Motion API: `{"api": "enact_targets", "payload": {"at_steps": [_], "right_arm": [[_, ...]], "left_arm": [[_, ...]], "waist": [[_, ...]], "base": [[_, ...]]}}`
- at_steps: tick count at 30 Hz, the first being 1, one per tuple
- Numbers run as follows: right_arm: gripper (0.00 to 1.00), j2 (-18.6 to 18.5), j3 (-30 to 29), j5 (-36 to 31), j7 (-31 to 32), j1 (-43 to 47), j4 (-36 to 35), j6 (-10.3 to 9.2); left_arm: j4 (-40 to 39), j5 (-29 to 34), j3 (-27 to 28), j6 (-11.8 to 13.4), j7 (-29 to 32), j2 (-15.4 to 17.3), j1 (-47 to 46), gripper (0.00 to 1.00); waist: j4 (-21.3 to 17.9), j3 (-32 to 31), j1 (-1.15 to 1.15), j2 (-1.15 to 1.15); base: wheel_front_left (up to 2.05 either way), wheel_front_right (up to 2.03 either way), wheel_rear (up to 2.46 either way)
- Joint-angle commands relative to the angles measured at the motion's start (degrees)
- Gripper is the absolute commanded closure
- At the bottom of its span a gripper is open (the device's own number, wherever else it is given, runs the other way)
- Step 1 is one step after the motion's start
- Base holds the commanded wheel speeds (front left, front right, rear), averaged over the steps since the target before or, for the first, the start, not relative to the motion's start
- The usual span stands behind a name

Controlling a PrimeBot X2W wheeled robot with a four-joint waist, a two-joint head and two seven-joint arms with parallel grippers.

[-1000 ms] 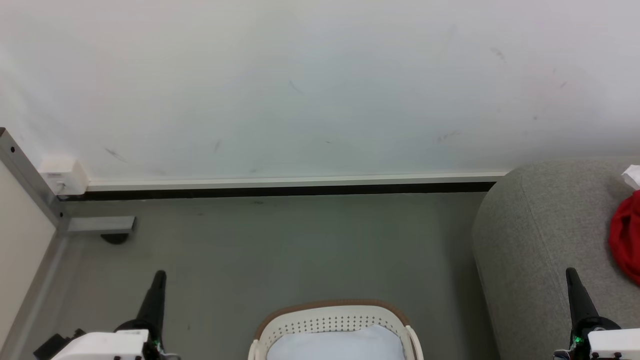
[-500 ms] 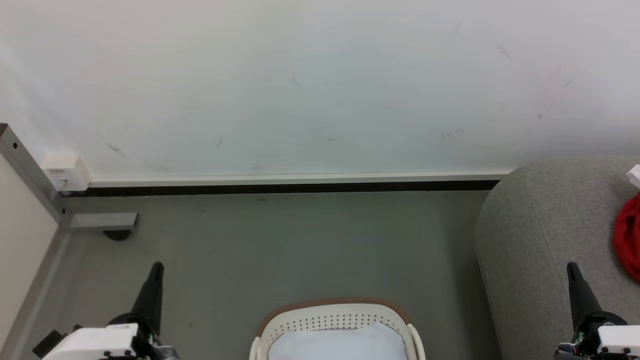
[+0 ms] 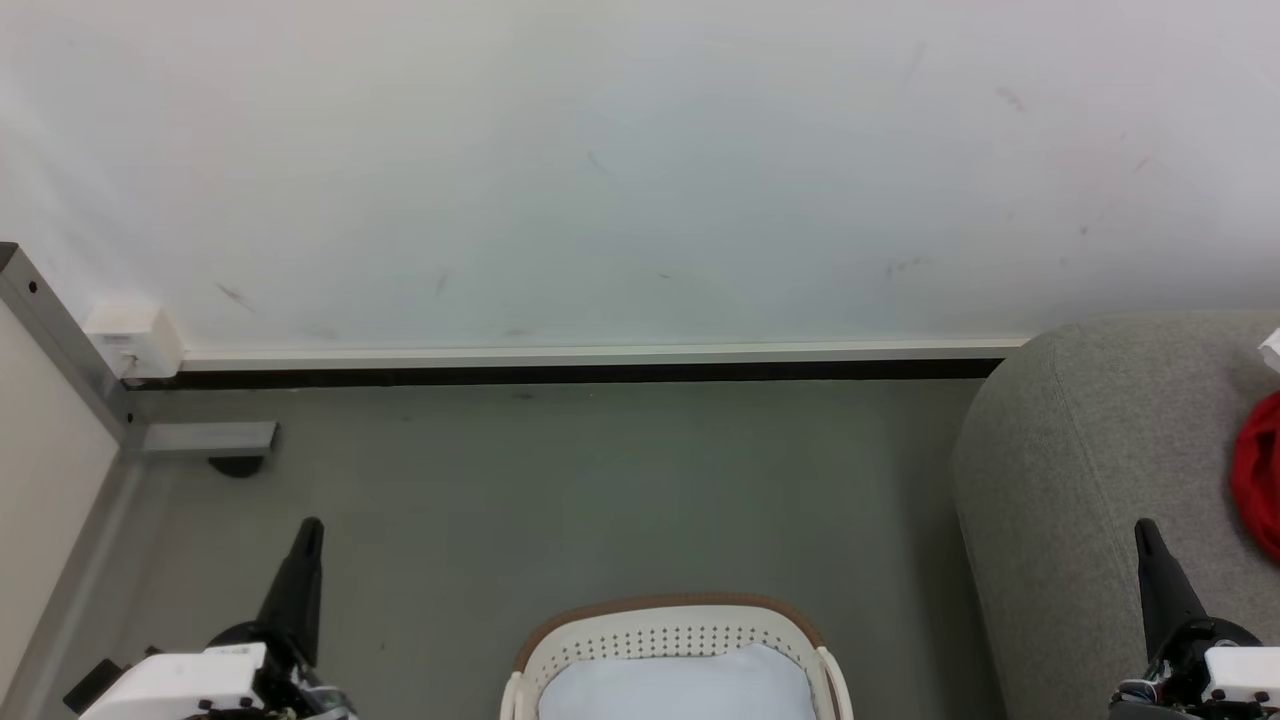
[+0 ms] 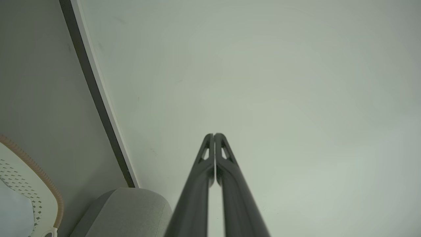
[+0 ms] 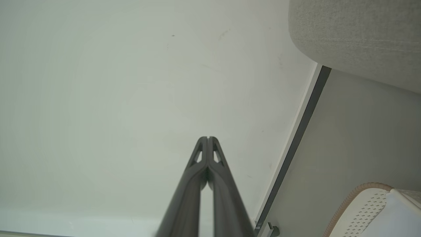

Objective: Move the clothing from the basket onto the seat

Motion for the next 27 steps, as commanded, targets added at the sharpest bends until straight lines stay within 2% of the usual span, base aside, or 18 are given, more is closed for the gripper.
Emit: {"api": "enact_targets", "payload": {"at_steps": [1, 27], "right_arm": [[1.0, -0.6, 0.0, 0.6, -0.1, -0.5, -0.1, -0.12], [1.0, -1.3, 1.1, 1.5, -1.1, -0.3, -0.2, -0.12]], "left_arm": [[-0.1, -0.7, 0.1, -0.2, 0.2, 0.3, -0.5, 1.0], [-0.1, -0.7, 0.1, -0.2, 0.2, 0.3, -0.5, 1.0]], "waist": [[0.0, 0.0, 0.0, 0.0], [0.0, 0.0, 0.0, 0.0]], "base": [[0.0, 0.0, 0.0], [0.0, 0.0, 0.0]]}}
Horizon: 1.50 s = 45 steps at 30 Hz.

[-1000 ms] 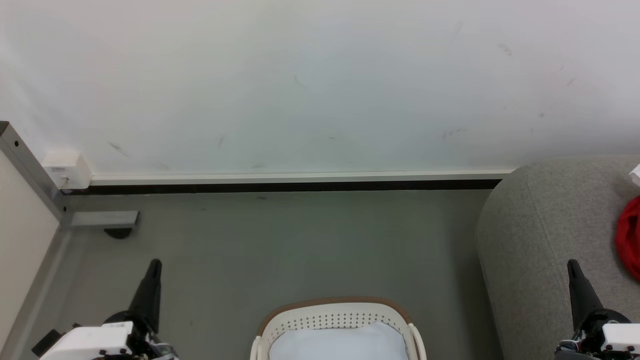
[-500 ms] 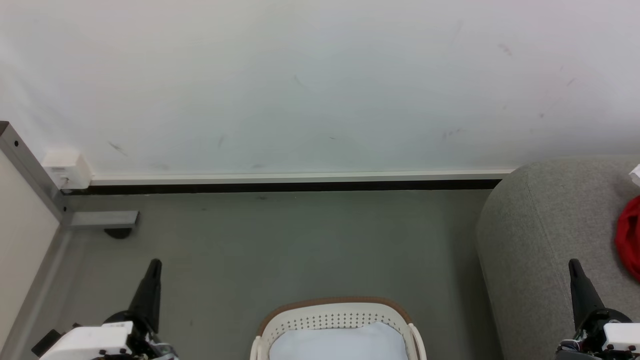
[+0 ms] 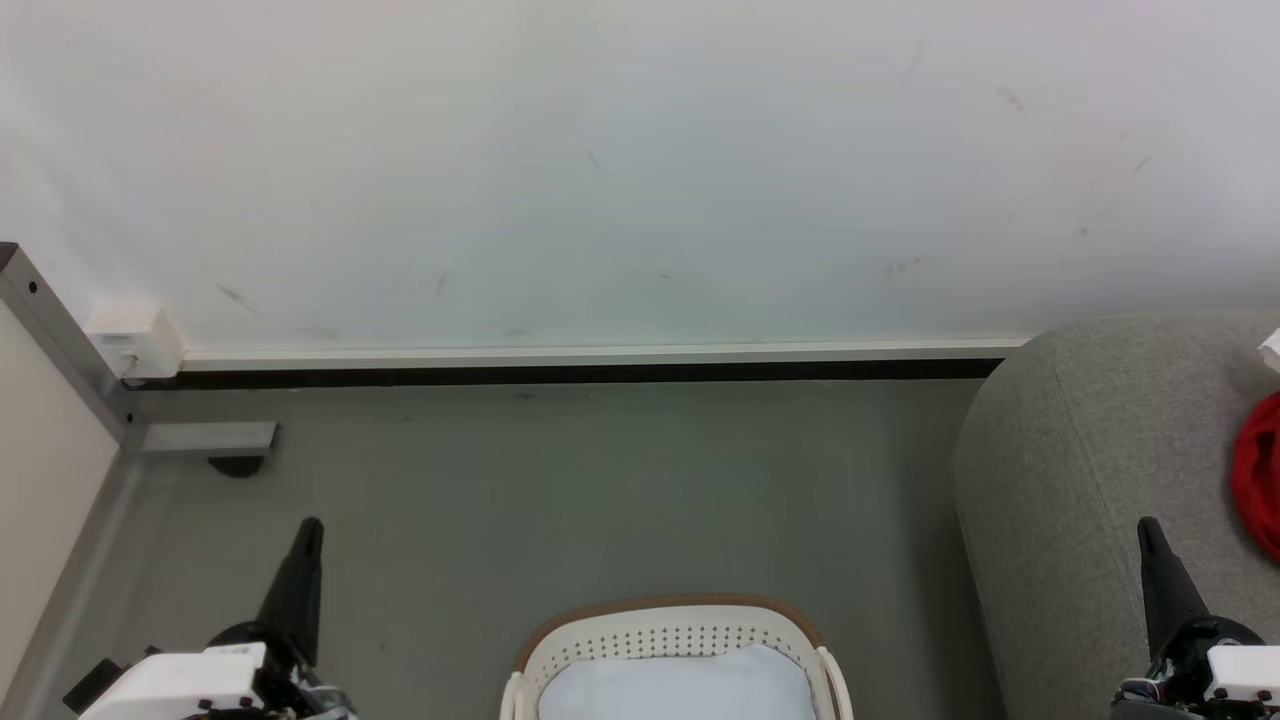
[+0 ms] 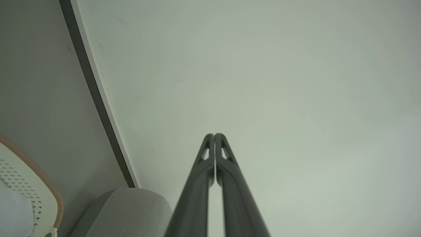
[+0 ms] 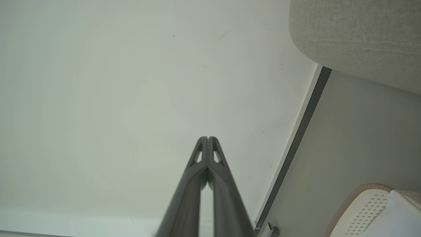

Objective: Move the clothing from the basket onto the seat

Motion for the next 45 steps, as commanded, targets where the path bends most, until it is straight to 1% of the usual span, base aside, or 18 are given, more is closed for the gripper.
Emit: {"api": "enact_targets", "payload": {"at_steps": [1, 45], "right_arm": [[1.0, -0.4, 0.1, 0.4, -0.3, -0.3, -0.1, -0.12], [1.0, -2.3, 2.6, 2.7, -2.3, -0.1, -0.5, -0.12]], "left_arm": [[-0.1, -0.7, 0.1, -0.2, 0.2, 0.3, -0.5, 1.0], [-0.1, -0.7, 0.1, -0.2, 0.2, 0.3, -0.5, 1.0]], "waist": [[0.0, 0.0, 0.0, 0.0], [0.0, 0.0, 0.0, 0.0]], "base": [[0.0, 0.0, 0.0], [0.0, 0.0, 0.0]]}}
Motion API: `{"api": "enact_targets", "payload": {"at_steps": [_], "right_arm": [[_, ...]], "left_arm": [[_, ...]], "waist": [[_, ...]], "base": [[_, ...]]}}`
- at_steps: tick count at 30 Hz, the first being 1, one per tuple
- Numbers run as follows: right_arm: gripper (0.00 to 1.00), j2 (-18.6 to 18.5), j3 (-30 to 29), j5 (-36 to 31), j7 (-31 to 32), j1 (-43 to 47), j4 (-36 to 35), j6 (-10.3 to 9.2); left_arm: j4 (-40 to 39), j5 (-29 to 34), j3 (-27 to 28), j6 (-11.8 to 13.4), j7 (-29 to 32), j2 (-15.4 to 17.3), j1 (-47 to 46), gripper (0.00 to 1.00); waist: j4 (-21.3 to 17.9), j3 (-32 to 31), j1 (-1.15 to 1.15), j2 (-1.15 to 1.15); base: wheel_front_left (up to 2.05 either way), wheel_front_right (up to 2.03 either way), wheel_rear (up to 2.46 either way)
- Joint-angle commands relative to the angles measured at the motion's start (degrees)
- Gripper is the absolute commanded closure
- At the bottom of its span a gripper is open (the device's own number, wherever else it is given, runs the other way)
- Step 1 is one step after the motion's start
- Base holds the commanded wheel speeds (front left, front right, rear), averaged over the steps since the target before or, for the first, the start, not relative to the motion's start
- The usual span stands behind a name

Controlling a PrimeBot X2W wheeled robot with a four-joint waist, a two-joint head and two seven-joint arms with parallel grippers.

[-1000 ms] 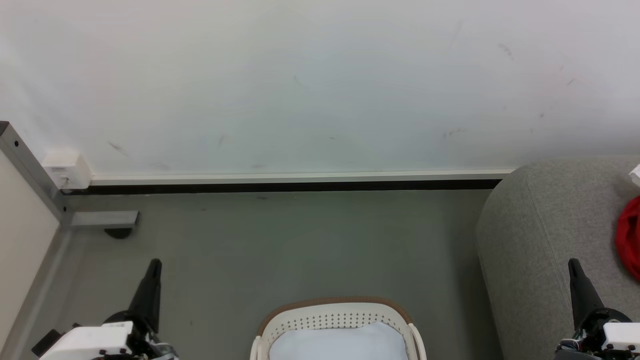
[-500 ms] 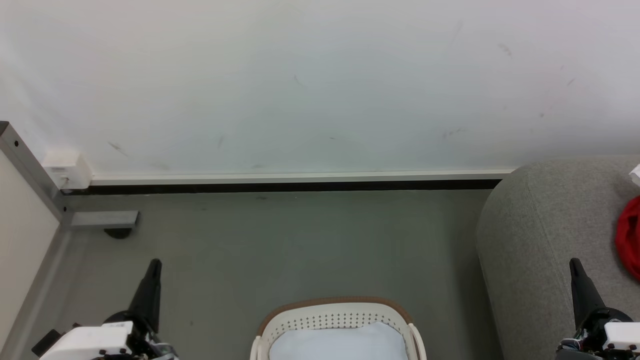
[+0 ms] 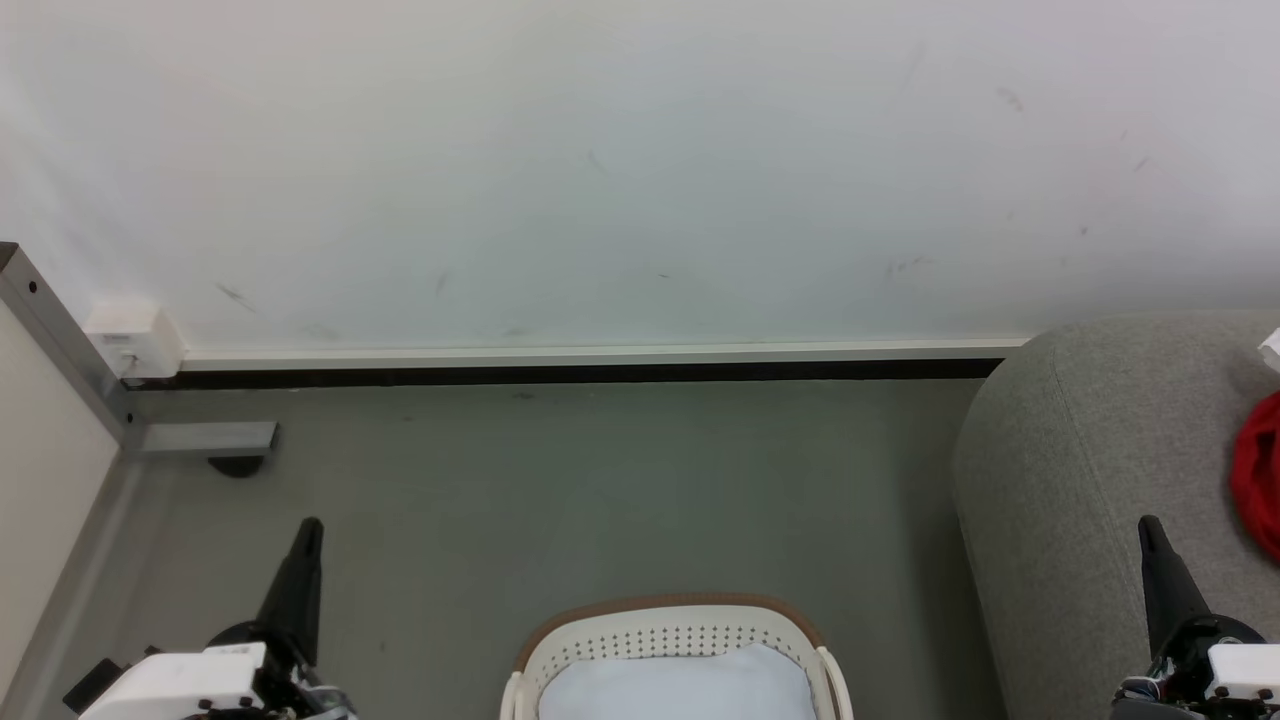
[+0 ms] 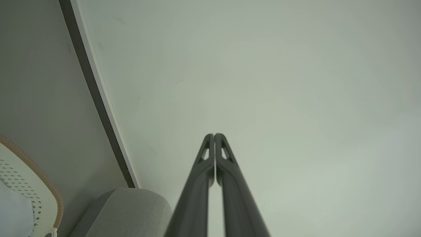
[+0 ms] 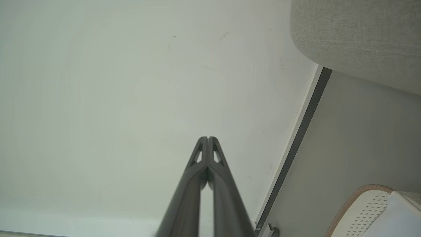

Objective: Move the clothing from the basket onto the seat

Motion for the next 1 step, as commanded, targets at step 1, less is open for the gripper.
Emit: {"api": "enact_targets", "payload": {"at_steps": [1], "right_arm": [[1.0, -0.5, 0.1, 0.6, -0.3, -0.1, -0.3, -0.12]], "left_arm": [[-0.1, -0.7, 0.1, -0.2, 0.2, 0.3, -0.5, 1.0]], "waist": [[0.0, 0.0, 0.0, 0.0]], "base": [[0.0, 0.0, 0.0]]}}
